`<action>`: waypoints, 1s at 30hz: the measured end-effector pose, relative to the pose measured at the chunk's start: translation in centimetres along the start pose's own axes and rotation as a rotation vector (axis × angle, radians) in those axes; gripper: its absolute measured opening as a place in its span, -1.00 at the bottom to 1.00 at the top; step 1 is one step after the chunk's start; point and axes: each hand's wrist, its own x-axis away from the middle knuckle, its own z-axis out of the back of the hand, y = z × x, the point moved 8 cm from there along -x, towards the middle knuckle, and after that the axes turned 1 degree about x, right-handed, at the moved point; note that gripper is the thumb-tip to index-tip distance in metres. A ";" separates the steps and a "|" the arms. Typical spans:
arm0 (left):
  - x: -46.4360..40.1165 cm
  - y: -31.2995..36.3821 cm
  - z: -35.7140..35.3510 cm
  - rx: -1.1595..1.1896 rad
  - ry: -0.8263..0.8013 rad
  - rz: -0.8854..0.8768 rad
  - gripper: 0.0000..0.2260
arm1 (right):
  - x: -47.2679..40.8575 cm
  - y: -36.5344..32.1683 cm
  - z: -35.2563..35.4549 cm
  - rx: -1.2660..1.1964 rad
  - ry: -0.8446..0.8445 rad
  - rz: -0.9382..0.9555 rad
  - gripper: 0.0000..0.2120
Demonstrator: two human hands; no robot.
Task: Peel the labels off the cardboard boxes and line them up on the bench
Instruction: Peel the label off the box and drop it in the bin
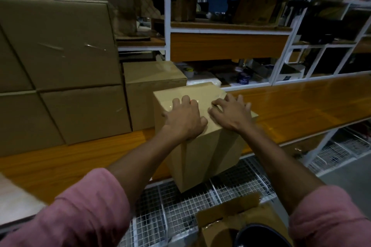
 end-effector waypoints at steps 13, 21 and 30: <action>12.0 -18.7 6.3 -0.052 0.116 0.313 -0.56 | 5.2 -22.7 -1.0 -0.053 0.020 0.246 -0.48; 17.2 -28.1 9.5 -0.054 0.170 0.418 -0.56 | 5.8 -33.9 -2.4 -0.043 0.003 0.392 -0.48; 17.2 -32.0 11.4 -0.096 0.279 0.395 -0.74 | 3.2 -41.7 -3.9 -0.208 -0.086 0.500 -0.55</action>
